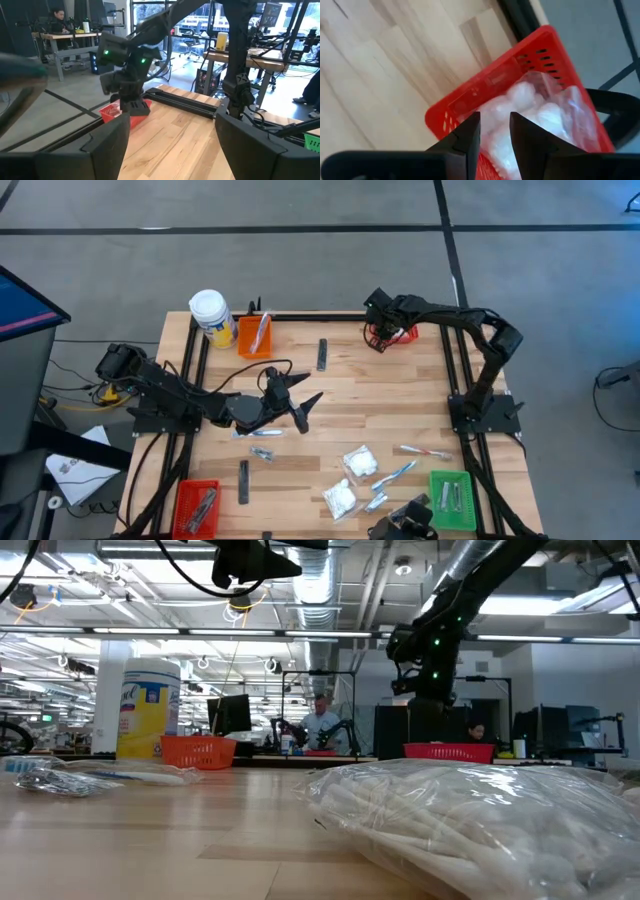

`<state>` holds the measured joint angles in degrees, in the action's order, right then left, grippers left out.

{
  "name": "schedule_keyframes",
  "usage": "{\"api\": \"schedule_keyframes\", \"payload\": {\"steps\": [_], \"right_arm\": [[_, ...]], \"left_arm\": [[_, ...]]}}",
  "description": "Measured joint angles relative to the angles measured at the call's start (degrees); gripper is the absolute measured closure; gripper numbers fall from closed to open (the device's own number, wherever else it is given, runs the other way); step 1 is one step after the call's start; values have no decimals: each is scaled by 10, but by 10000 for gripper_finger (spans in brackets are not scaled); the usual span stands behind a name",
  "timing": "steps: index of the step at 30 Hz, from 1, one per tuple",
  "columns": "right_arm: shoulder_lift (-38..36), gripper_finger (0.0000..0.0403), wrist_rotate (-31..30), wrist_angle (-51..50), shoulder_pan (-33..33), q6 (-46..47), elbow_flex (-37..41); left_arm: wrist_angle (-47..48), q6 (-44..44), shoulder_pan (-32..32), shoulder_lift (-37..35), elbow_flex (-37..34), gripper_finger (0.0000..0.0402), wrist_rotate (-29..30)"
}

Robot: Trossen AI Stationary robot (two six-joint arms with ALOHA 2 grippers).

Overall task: Pick & Place Travel size toiletries
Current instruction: Stack the top cotton pack on top of the cotton pack in the red bin

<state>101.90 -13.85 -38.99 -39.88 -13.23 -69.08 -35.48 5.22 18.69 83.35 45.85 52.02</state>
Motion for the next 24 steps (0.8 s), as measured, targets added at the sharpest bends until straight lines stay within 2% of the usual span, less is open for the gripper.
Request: {"api": "schedule_keyframes", "payload": {"steps": [13,18,24], "right_arm": [[24,305,-20,-13,-31,33,0],[24,305,-67,-27,-35,36,0],[19,305,3,5,-18,25,-1]], "left_arm": [[2,0,0,0,0,117,0],[1,0,0,0,0,116,0],[2,0,0,0,0,116,0]]}}
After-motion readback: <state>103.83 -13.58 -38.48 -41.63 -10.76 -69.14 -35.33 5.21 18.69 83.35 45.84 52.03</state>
